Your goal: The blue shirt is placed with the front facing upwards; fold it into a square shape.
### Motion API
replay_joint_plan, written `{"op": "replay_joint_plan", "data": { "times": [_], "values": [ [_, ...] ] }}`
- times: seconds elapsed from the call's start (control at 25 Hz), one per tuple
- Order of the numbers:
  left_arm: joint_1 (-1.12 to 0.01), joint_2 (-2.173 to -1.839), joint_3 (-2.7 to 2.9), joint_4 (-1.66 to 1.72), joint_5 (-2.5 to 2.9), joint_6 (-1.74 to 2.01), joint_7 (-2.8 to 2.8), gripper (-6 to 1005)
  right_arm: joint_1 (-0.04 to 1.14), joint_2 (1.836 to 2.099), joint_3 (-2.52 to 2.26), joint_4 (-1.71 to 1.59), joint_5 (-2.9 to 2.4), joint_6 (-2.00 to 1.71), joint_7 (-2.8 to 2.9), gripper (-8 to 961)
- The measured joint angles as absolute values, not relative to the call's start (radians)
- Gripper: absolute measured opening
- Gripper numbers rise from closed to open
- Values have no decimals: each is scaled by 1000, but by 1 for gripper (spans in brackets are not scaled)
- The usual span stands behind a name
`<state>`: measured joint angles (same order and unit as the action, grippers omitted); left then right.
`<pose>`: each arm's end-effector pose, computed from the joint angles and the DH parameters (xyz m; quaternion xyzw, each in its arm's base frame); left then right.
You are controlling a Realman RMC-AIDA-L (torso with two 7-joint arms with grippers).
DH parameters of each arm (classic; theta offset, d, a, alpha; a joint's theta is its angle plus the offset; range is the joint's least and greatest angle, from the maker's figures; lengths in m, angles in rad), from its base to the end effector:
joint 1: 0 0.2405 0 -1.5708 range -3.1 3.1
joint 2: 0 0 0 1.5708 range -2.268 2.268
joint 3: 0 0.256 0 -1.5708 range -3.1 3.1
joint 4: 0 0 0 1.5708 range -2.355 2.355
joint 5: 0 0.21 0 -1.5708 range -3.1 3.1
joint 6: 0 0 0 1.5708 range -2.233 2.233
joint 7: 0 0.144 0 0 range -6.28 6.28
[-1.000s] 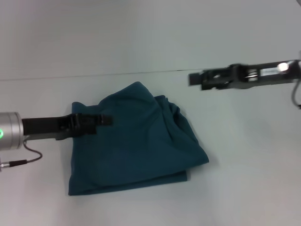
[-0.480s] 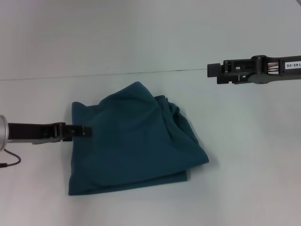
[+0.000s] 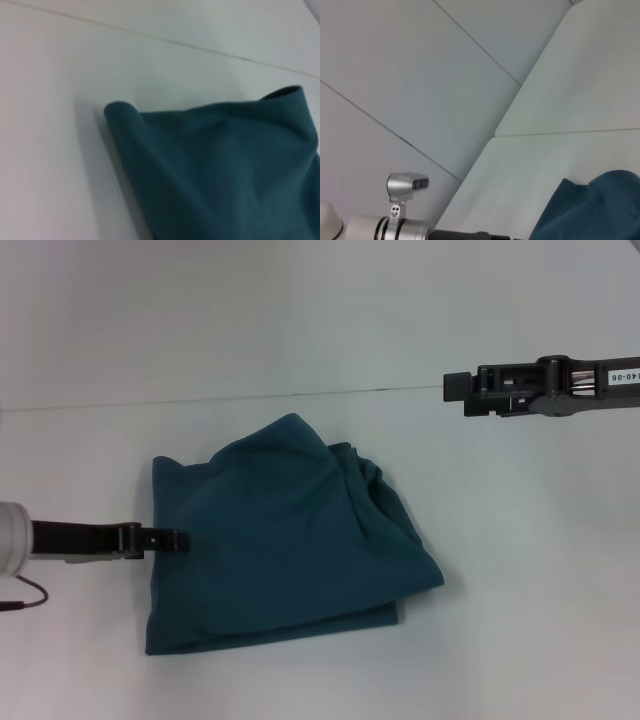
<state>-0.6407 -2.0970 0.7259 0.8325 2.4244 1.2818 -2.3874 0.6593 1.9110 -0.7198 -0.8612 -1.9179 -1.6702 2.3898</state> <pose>-0.2721 0.3833 0.0111 -0.7955 -0.5651 -0.0911 0.1987 0.2038 0.3835 0.0992 -0.8300 0.4886 0.2643 0.0501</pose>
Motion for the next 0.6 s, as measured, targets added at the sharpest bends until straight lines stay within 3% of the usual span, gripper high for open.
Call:
{"op": "replay_joint_plan", "data": {
  "times": [0.6],
  "values": [
    [-679, -2125, 763, 801, 2429, 1252, -2460, 657, 658, 1911, -697, -860, -1916, -1668, 2387, 944]
  ]
}}
